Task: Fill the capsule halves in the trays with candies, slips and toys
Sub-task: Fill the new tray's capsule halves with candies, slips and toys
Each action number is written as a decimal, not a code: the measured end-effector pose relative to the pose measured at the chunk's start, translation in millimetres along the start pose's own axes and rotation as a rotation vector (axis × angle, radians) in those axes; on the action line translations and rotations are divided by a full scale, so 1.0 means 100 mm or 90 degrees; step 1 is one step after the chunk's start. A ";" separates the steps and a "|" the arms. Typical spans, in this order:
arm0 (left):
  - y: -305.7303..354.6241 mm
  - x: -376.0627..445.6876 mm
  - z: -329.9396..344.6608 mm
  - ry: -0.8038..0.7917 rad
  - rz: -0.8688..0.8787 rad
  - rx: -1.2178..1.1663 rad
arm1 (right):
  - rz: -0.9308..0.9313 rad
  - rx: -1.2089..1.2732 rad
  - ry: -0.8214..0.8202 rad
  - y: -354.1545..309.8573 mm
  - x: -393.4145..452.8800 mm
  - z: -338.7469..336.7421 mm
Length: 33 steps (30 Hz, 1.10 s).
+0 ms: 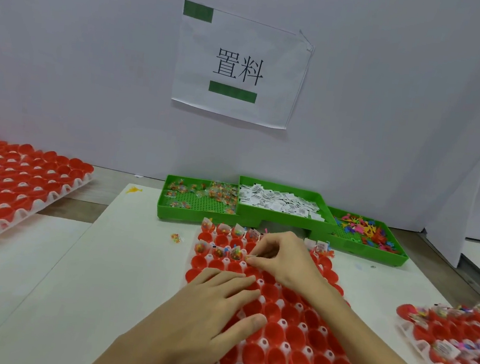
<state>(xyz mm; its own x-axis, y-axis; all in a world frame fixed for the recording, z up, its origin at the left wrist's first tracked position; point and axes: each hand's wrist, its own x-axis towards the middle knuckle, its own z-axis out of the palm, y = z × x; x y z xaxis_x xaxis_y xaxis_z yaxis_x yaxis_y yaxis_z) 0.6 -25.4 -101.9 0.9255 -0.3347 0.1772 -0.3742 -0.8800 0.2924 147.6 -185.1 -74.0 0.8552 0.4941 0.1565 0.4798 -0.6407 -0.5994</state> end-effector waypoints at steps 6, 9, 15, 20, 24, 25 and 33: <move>0.04 0.01 0.00 -0.001 -0.007 -0.016 | 0.009 0.029 -0.063 0.01 0.03 -0.08; 0.05 0.02 -0.01 0.001 -0.006 -0.013 | 0.002 0.010 -0.105 -0.02 0.06 -0.20; 0.05 0.02 -0.02 -0.013 -0.008 -0.009 | 0.000 -0.083 -0.103 -0.12 0.11 -0.25; 0.04 0.01 -0.02 -0.024 -0.013 -0.010 | 0.037 -0.124 -0.103 -0.17 0.15 -0.14; 0.04 0.01 -0.02 -0.027 -0.012 -0.006 | 0.060 -0.133 -0.119 -0.19 0.17 -0.16; 0.04 0.01 -0.02 -0.026 -0.011 -0.005 | 0.061 -0.128 -0.131 -0.19 0.17 -0.18; 0.03 0.00 -0.02 -0.026 -0.008 0.005 | 0.031 -0.100 -0.110 -0.16 0.09 -0.35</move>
<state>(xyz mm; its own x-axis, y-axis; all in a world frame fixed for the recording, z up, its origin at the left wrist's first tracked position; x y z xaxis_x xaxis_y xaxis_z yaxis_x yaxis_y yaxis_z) -0.3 -27.5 -99.0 0.9316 -0.3372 0.1358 -0.3627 -0.8867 0.2868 154.7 -191.0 -35.2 0.8381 0.5453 -0.0141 0.4752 -0.7427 -0.4718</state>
